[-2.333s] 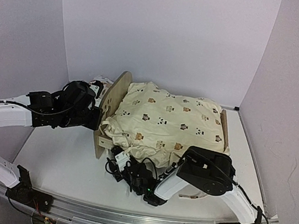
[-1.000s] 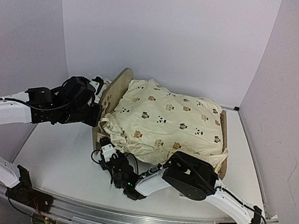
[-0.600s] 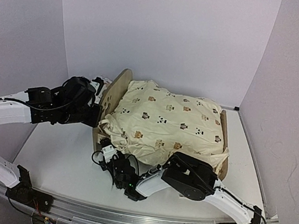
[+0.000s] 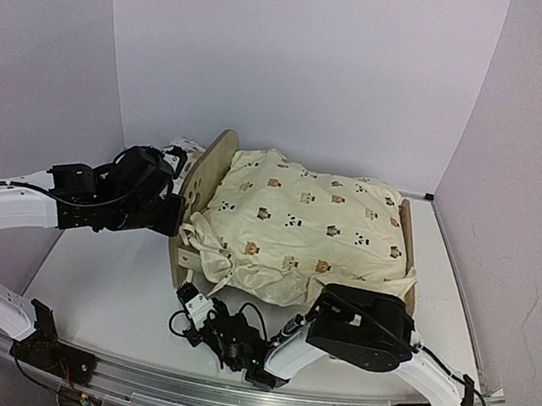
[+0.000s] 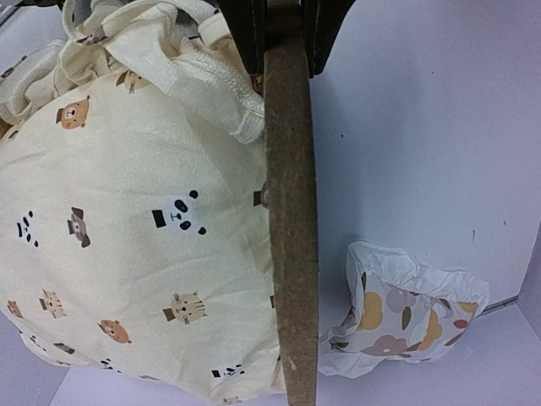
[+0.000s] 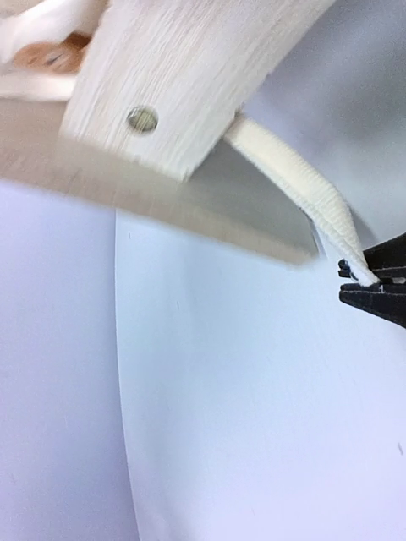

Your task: Set up the pet bed

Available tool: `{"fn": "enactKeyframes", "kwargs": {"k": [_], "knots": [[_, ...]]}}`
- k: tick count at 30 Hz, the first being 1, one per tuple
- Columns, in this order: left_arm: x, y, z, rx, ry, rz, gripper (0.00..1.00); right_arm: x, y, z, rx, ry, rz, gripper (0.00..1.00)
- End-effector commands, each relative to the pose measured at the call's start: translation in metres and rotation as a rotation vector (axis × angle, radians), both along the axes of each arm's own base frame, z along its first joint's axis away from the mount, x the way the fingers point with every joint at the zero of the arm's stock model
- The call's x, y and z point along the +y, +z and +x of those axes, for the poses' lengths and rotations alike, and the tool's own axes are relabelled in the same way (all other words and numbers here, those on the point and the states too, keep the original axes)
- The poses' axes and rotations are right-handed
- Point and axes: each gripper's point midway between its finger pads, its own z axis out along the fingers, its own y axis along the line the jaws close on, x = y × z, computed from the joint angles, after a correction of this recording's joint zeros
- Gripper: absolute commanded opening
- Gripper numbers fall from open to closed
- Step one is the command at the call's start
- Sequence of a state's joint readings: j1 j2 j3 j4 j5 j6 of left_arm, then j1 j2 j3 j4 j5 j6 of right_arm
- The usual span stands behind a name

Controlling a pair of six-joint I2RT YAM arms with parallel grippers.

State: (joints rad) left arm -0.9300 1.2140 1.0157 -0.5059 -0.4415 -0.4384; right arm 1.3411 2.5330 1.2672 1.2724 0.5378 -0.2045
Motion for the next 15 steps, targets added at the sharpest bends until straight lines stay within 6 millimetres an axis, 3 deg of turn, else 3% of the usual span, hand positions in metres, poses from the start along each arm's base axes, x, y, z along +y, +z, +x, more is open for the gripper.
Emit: {"fn": "enactKeyframes", "kwargs": {"k": [1, 15], "knots": [[-0.023, 0.058, 0.002, -0.156, -0.057, -0.204, 0.0, 0.007, 0.019, -0.032, -0.001, 0.103, -0.007, 0.0], [-0.008, 0.014, 0.0, -0.117, -0.003, -0.155, 0.0, -0.008, 0.056, -0.1, 0.054, 0.307, 0.033, 0.0]]}}
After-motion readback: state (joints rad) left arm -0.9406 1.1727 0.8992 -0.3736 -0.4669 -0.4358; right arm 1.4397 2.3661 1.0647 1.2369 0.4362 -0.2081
